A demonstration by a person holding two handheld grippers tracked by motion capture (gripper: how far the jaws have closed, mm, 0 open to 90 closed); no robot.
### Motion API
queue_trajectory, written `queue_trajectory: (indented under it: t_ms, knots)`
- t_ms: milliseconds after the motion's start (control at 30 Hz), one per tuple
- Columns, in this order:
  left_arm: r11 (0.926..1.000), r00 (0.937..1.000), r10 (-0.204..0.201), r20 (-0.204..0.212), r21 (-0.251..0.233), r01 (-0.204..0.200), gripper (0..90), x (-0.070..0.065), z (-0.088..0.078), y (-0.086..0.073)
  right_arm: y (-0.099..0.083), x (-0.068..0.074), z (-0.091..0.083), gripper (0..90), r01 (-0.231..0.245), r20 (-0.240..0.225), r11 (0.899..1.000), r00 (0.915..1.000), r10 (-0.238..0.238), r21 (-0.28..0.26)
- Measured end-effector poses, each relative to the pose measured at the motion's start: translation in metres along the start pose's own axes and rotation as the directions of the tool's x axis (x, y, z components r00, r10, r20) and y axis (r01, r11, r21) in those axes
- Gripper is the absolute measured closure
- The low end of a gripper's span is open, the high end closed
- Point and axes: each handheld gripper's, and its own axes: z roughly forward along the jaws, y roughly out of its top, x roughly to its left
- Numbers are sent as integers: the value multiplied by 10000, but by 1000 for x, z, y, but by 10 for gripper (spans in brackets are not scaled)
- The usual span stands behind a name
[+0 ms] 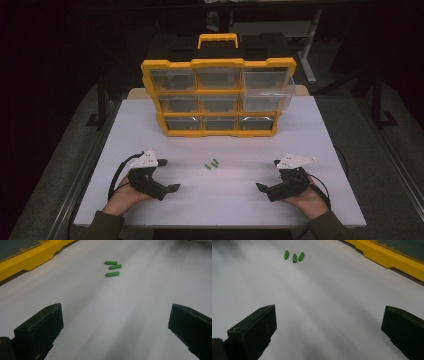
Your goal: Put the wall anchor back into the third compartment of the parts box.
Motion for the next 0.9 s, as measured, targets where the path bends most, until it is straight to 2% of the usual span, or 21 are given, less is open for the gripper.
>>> queue_trajectory:
  t_ms: [300,600,633,900]
  knots:
    - [9998,9999,105,-7,168,-105,0,1,4,4,0,-3,1,0,-87,-24,10000,10000,87,17]
    - [9992,9999,163,51,360,-165,0,2,16,17,0,-2,1,0,-54,-38,10000,10000,54,5]
    - [9993,10000,76,61,360,-78,0,2,17,18,0,-2,1,0,-54,-38,10000,10000,54,5]
    - [9988,9995,233,197,425,-241,0,3,30,30,-1,-2,1,0,-27,-41,10000,10000,27,26]
